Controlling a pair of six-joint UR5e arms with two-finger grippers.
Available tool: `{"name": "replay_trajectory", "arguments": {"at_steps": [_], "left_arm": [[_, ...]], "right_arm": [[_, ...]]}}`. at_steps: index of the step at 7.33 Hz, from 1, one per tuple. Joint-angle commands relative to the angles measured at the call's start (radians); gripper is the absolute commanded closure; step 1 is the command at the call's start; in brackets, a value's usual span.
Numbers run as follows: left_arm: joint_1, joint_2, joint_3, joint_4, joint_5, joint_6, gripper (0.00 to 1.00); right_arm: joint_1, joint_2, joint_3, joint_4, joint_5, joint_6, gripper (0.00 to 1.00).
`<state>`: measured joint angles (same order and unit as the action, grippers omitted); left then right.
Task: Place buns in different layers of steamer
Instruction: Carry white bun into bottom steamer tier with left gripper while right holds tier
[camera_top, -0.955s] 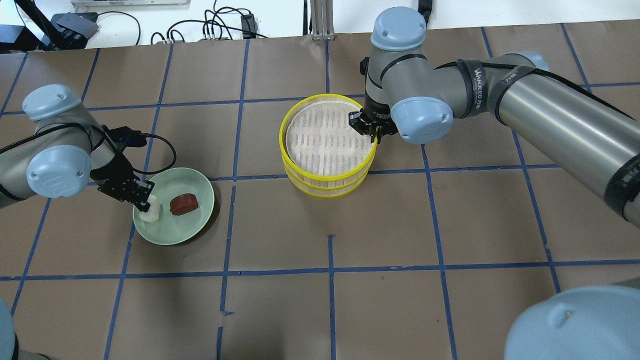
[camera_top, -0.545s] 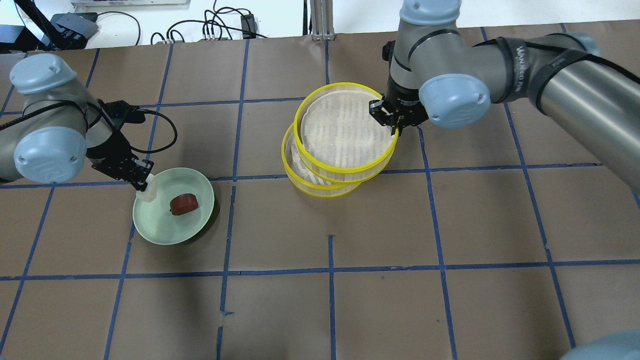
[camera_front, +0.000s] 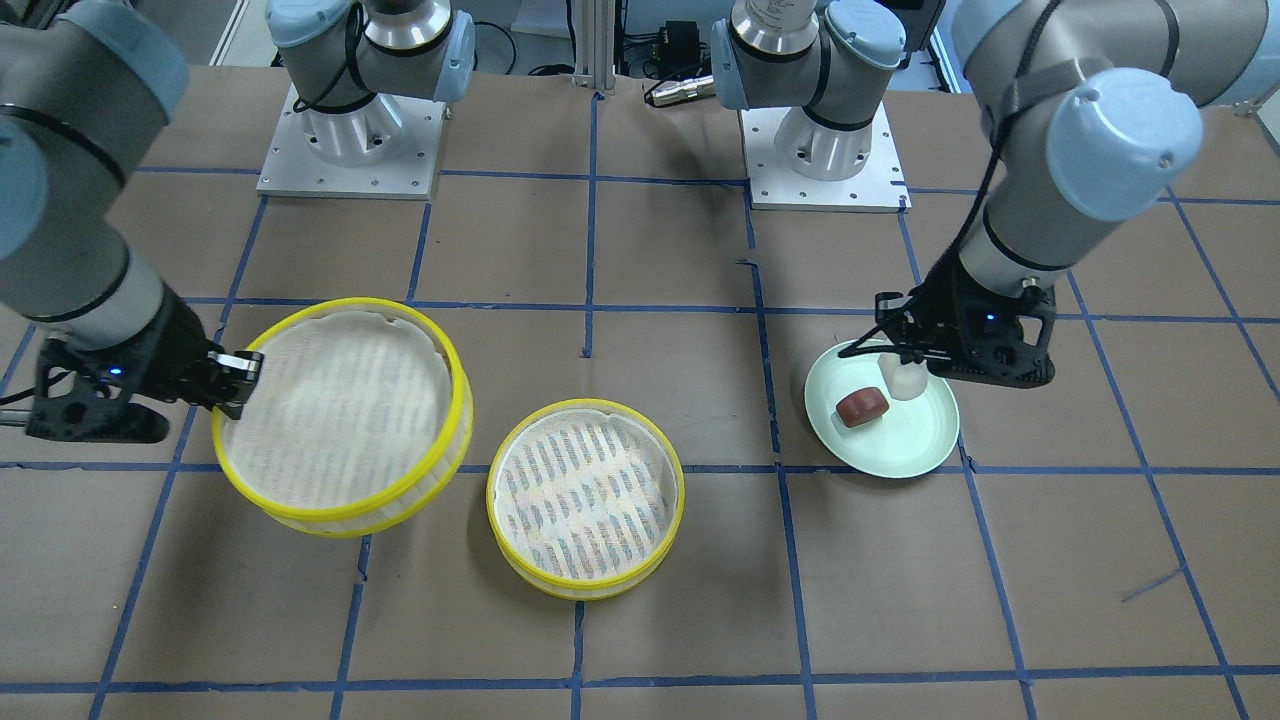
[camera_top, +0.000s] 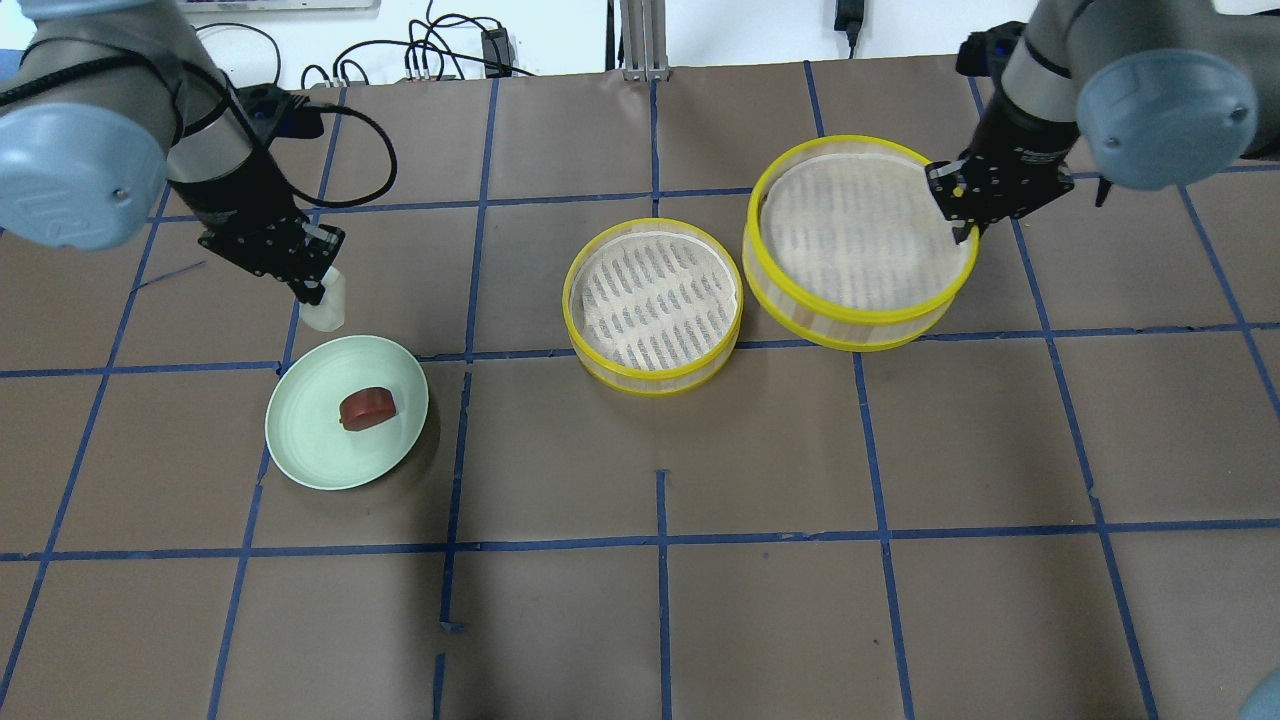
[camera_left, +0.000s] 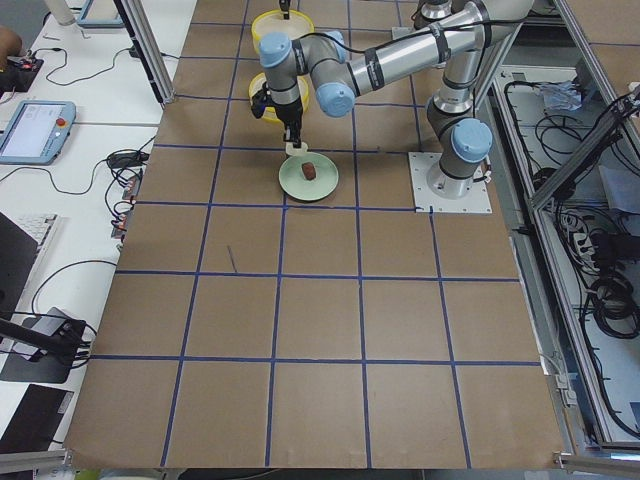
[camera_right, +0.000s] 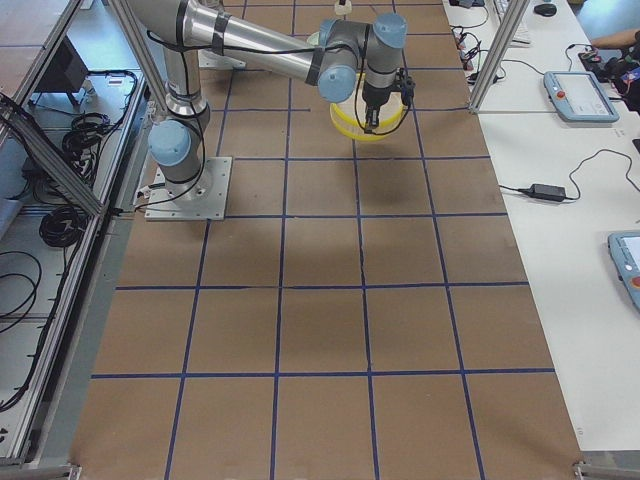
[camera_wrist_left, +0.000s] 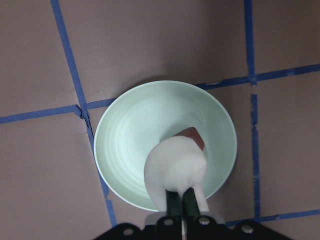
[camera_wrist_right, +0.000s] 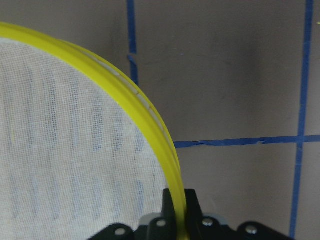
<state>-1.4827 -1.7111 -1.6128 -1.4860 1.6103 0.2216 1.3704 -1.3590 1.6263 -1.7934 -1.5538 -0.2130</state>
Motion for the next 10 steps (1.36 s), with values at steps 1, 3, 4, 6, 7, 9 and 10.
{"name": "replay_trajectory", "arguments": {"at_steps": [1,3,4,6,7,9,10], "left_arm": [[-0.132,-0.027,0.059,0.033,-0.070,-0.204,0.99],[-0.168,-0.091,0.059,0.196,-0.224,-0.318,0.99],[-0.227,-0.152,0.059,0.292,-0.245,-0.388,0.99],[-0.313,-0.304,0.059,0.511,-0.245,-0.517,0.99],[-0.342,-0.336,0.053,0.556,-0.244,-0.581,0.99],[-0.381,-0.334,0.027,0.570,-0.234,-0.646,0.01],[-0.381,-0.318,0.018,0.569,-0.228,-0.647,0.00]], "right_arm": [[-0.102,0.007,0.003,-0.003,-0.009,-0.218,0.94],[-0.103,0.047,0.000,-0.006,-0.055,-0.216,0.94],[-0.102,0.055,0.001,-0.009,-0.054,-0.217,0.94],[-0.102,0.061,0.003,-0.024,-0.057,-0.214,0.93],[-0.102,0.069,0.003,-0.024,-0.055,-0.215,0.93],[-0.102,0.069,0.003,-0.024,-0.055,-0.209,0.93],[-0.102,0.067,0.003,-0.024,-0.055,-0.206,0.93]]}}
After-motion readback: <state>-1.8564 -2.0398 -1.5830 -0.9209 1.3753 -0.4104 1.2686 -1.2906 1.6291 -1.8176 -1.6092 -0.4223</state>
